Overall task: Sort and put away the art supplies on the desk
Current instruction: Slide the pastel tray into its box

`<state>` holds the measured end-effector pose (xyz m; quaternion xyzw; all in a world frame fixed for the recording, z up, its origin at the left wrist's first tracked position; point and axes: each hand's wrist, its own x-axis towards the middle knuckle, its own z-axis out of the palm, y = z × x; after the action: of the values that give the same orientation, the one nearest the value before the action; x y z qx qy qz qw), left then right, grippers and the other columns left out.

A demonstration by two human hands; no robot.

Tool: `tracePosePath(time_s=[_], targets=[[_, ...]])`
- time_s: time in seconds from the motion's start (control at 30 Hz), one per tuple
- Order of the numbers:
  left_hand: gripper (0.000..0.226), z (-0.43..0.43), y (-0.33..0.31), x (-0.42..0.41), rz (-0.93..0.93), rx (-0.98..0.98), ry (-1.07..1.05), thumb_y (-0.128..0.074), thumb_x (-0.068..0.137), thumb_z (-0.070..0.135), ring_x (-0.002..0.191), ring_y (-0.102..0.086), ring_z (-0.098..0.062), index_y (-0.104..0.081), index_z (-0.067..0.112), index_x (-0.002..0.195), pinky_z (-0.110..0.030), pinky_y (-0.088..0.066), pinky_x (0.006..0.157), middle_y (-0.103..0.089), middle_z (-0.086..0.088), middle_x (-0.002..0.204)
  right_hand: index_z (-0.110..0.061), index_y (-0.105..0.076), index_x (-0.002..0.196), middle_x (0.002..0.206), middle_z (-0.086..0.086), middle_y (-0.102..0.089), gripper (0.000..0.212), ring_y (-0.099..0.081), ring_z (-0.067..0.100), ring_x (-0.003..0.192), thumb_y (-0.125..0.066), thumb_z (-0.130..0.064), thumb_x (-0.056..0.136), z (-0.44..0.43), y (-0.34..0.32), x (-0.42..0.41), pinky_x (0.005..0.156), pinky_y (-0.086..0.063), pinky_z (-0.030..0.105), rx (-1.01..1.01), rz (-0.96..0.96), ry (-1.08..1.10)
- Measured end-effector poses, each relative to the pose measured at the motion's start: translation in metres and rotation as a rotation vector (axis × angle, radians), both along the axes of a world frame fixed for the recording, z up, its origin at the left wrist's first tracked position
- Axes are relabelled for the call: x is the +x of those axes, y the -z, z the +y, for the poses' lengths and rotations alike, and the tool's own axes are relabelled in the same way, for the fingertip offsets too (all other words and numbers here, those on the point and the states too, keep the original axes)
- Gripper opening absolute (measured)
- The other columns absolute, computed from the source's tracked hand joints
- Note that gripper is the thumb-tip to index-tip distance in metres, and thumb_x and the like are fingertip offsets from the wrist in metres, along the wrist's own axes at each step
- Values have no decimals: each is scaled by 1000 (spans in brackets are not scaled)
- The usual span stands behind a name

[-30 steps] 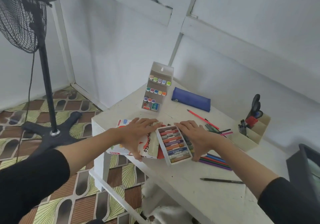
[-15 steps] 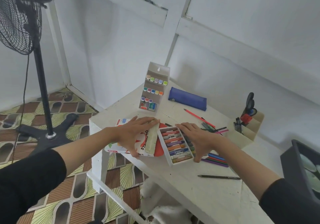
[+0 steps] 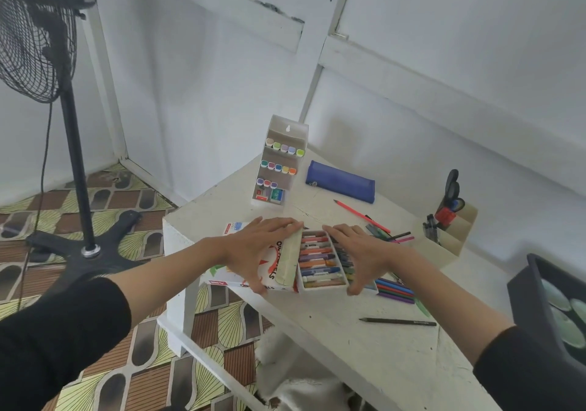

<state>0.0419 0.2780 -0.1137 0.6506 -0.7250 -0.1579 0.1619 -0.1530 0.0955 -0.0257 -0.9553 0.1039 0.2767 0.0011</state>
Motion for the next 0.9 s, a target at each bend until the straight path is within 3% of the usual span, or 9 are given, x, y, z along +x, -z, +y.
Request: tracePosePath(time_s=[0.27,0.43,0.9], targets=[[128,-6,-1,-11,-72,84,-46,-68,57,73,144,1,-17,19,41,144,-53,1,117,4,10,157,-26,11,149,150,2,-10,124,-8,26,136,-71,-66,64,1,-9,-3,110,-23,59,-134,1,11],[127,-4,-3,-10,-47,130,-36,-69,58,71,144,1,-19,20,43,144,-53,-1,117,5,11,157,-24,8,149,149,5,-13,122,-10,27,134,-73,-61,66,4,-14,-4,113,-20,48,-80,32,54],[120,-1,0,-22,-65,101,-79,-60,57,77,141,-12,-21,14,42,145,-49,-13,116,-7,2,157,-27,-6,150,147,7,-24,114,-20,29,134,-74,-60,65,21,-19,7,110,-27,50,-96,114,152]])
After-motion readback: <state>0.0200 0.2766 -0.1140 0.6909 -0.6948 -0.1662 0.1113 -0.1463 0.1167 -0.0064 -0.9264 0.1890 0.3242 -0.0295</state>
